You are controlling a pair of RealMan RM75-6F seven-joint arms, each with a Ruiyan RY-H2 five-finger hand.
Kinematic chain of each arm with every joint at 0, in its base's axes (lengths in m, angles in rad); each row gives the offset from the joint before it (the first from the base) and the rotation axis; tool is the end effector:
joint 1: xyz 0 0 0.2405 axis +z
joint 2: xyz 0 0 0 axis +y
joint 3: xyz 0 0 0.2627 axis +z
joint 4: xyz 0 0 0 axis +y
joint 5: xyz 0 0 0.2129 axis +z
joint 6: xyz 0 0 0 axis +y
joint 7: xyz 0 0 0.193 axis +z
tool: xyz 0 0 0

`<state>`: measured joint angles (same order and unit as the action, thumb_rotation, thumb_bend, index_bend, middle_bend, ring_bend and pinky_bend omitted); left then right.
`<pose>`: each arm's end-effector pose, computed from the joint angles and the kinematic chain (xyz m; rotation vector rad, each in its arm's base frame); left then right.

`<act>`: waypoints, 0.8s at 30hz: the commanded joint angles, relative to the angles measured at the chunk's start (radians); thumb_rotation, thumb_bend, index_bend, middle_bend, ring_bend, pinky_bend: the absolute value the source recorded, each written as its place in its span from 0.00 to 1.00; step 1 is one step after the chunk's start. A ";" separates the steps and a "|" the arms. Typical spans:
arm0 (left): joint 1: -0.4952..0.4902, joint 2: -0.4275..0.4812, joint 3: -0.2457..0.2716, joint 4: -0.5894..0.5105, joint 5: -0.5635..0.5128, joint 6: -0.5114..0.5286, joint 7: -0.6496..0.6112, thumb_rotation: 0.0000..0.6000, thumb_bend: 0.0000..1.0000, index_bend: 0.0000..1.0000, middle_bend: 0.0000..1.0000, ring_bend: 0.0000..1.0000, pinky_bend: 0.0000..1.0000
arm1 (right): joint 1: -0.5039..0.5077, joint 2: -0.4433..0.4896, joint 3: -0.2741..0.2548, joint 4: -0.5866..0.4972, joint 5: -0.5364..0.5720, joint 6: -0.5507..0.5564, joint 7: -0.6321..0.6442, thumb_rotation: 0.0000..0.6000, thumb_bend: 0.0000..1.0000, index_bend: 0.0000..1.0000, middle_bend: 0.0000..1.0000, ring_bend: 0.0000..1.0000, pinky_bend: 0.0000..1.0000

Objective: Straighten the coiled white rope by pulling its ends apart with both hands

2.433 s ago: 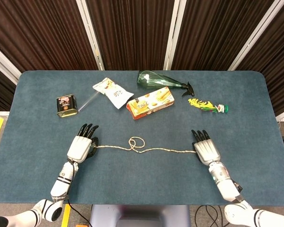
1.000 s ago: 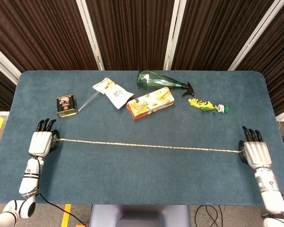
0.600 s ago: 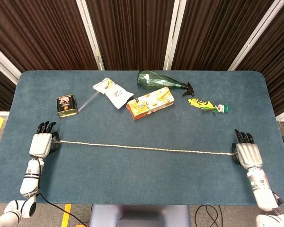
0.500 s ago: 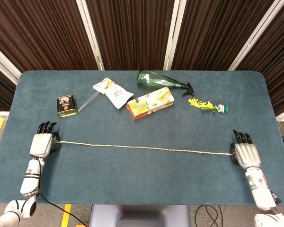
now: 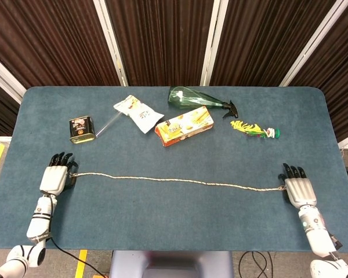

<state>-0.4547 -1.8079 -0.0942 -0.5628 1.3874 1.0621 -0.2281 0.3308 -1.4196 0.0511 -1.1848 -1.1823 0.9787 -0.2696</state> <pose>-0.3666 0.3773 -0.0042 -1.5235 -0.9390 -0.7409 -0.3963 -0.3074 0.0435 1.6004 -0.9674 0.3676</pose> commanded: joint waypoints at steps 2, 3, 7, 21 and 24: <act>0.002 0.048 0.004 -0.055 -0.012 -0.044 0.032 1.00 0.43 0.00 0.00 0.00 0.07 | 0.000 0.037 -0.001 -0.043 0.038 -0.021 -0.044 1.00 0.45 0.00 0.00 0.00 0.00; 0.005 0.060 0.004 -0.071 -0.013 -0.043 0.038 1.00 0.43 0.00 0.00 0.00 0.07 | -0.002 0.043 -0.001 -0.052 0.040 -0.018 -0.046 1.00 0.43 0.00 0.00 0.00 0.00; 0.036 0.142 -0.005 -0.203 -0.007 0.027 0.015 1.00 0.43 0.00 0.00 0.00 0.07 | -0.032 0.083 0.003 -0.116 0.010 0.065 -0.030 1.00 0.41 0.00 0.00 0.00 0.00; 0.298 0.516 0.144 -0.775 0.267 0.575 0.078 1.00 0.42 0.00 0.00 0.00 0.05 | -0.277 0.212 -0.135 -0.397 -0.403 0.610 -0.011 1.00 0.41 0.00 0.00 0.00 0.00; 0.312 0.536 0.163 -0.797 0.297 0.591 0.094 1.00 0.42 0.00 0.00 0.00 0.05 | -0.291 0.223 -0.149 -0.408 -0.437 0.623 -0.013 1.00 0.41 0.00 0.00 0.00 0.00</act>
<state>-0.1662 -1.3069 0.0373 -1.3267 1.6513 1.6296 -0.1611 0.0605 -1.2120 -0.0787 -1.5735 -1.5965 1.5851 -0.2739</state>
